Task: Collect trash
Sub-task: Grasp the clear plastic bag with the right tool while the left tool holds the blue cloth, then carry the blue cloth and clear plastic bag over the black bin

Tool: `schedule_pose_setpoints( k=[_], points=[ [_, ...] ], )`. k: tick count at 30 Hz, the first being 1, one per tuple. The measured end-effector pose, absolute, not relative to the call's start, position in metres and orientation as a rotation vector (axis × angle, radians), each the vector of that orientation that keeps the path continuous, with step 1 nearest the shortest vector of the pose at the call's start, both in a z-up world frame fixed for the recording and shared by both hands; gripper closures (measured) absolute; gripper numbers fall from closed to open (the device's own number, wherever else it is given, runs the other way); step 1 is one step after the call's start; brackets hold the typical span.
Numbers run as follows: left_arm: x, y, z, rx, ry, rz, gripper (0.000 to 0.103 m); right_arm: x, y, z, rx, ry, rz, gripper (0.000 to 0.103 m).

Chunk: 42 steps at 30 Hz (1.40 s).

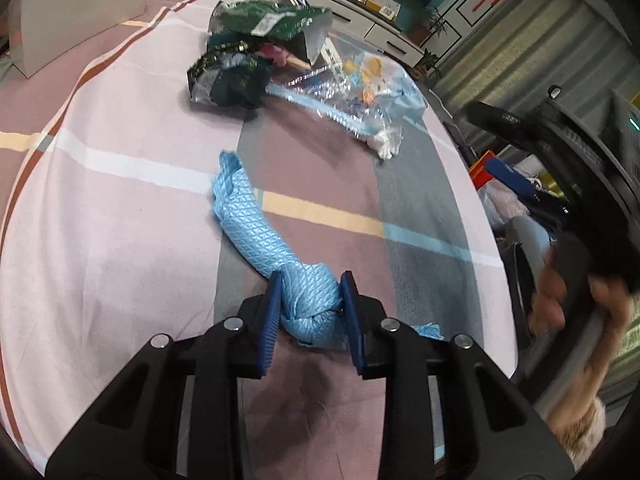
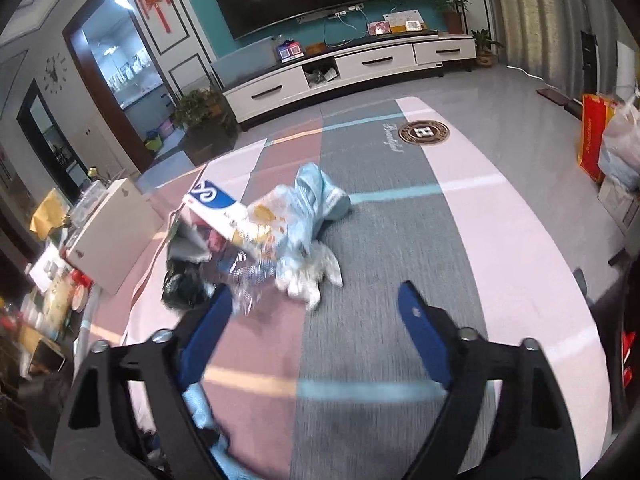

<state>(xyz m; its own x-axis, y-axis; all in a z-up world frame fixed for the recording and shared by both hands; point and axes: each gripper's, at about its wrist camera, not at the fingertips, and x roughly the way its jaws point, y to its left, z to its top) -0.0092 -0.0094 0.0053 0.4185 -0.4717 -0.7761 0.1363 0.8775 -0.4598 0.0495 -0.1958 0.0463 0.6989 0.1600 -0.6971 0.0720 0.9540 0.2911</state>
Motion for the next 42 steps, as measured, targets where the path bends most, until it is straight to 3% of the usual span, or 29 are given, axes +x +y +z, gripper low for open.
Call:
schedule_pose_setpoints(
  k=[6,10,12,13,21,28,42],
  points=[
    [-0.009,0.012,0.024,-0.388,1.008,-0.371,0.073,0.112,-0.189,0.041,0.344,0.870,0.081,0.055],
    [-0.009,0.027,0.030,-0.405,0.982,-0.328,0.073,0.133,-0.188,0.029,0.370,0.921,0.090,0.063],
    [-0.009,0.031,0.035,-0.395,0.965,-0.312,0.073,0.135,-0.184,0.023,0.350,0.937,0.079,0.080],
    [-0.009,0.032,0.038,-0.383,0.950,-0.300,0.073,0.134,-0.184,0.021,0.342,0.935,0.075,0.082],
    [-0.009,0.035,0.046,-0.380,0.908,-0.254,0.073,0.092,-0.179,0.034,0.331,0.852,0.129,0.089],
    [-0.019,0.029,0.050,-0.343,0.884,-0.241,0.073,0.029,-0.186,0.075,0.315,0.717,0.153,0.089],
    [-0.036,0.013,0.059,-0.271,0.825,-0.226,0.073,-0.037,-0.214,0.100,0.296,0.586,0.065,0.089]
  ],
)
